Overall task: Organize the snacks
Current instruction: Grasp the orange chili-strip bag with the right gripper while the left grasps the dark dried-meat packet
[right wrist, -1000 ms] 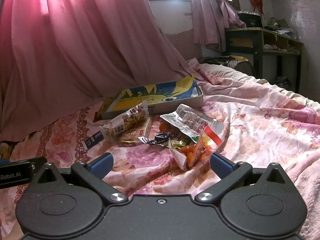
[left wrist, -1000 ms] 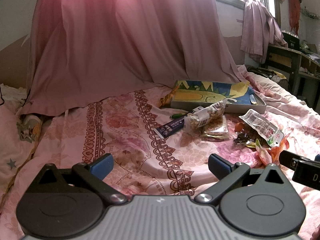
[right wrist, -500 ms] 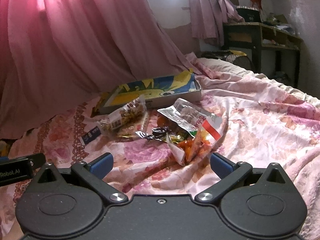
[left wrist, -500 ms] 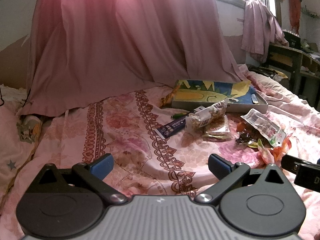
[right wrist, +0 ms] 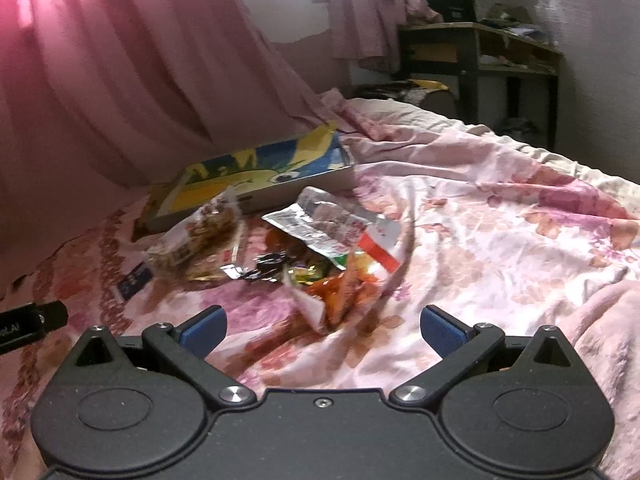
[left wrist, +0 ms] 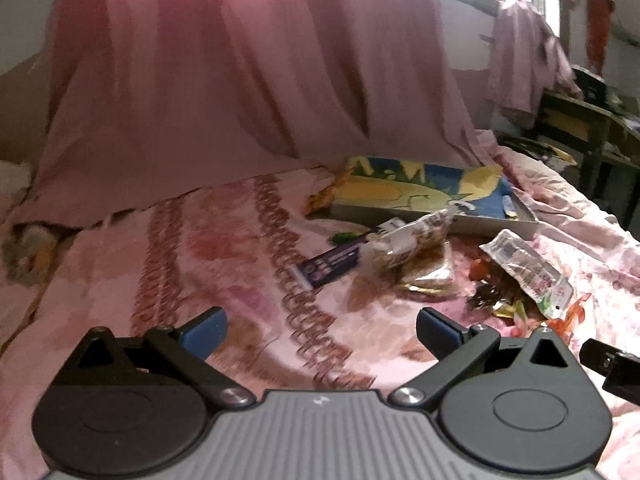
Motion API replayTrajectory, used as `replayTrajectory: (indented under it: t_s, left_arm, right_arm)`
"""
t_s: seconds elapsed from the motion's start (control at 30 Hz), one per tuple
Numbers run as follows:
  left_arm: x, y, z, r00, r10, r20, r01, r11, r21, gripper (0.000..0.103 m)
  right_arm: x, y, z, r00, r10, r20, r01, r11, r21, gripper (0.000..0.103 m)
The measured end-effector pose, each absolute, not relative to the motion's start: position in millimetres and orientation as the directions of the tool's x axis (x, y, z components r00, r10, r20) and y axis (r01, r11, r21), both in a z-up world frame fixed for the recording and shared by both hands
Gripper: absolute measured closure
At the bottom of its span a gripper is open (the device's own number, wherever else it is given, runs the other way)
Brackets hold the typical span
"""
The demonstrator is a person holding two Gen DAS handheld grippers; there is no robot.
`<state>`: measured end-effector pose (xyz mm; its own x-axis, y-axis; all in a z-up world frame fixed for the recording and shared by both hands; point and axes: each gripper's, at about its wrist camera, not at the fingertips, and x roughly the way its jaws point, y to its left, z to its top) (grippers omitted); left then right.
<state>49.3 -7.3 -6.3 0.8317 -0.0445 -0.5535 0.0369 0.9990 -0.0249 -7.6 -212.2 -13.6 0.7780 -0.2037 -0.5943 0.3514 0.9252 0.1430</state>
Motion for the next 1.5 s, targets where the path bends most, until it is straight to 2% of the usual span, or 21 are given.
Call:
replayTrajectory:
  t_s: [0.07,0.17,0.3,0.5,0.67,0.93,1.1,1.23,1.37,1.5]
  left_arm:
    - [57,-12,-6,0.832,-0.087,-0.549,0.083,0.996,-0.032,0.0]
    - [72,-15,-7,0.82,-0.191,-0.539,0.156,0.982,-0.111,0.0]
    - [99,-25,-10,0.793,-0.284,-0.539,0.238,0.959,-0.154,0.0]
    - [134,-49,-18,0.743,-0.38,-0.551,0.382,0.917,-0.116,0.0]
    - [164,-63,-29,0.682,-0.43,-0.592,0.469,0.878,-0.098,0.0]
    - [202,-110,-40,0.525,-0.533,-0.664,0.689,0.724,-0.036,0.0]
    - [217,-135,-61,0.444,-0.519,-0.731,0.744,0.668,-0.022,0.001]
    - [224,-149,-70,0.43,-0.499,-0.753,0.769,0.64,0.015,0.001]
    - [228,-159,-75,0.413,-0.475,-0.777,0.785,0.619,0.039,0.005]
    - [228,-169,-80,0.409,-0.441,-0.799,0.804,0.589,0.087,0.012]
  right_arm:
    - [-2,-217,-15,0.769,-0.218,-0.601,0.374,0.916,0.146,0.0]
    - [9,-226,-19,0.747,-0.24,-0.62,0.412,0.899,0.15,0.001]
    - [25,-234,-27,0.721,-0.215,-0.659,0.425,0.888,0.176,0.0]
    - [47,-240,-39,0.704,-0.187,-0.685,0.429,0.881,0.201,0.001]
    - [70,-238,-50,0.659,-0.172,-0.732,0.42,0.892,0.169,0.001]
    - [95,-229,-66,0.626,-0.189,-0.756,0.399,0.911,0.103,0.001]
    - [106,-230,-79,0.617,-0.229,-0.753,0.449,0.888,0.098,0.001]
    - [109,-227,-83,0.608,-0.253,-0.753,0.458,0.886,0.072,0.001]
    - [108,-223,-81,0.616,-0.288,-0.733,0.463,0.886,0.042,0.002]
    - [106,-223,-80,0.624,-0.301,-0.721,0.469,0.882,0.037,0.008]
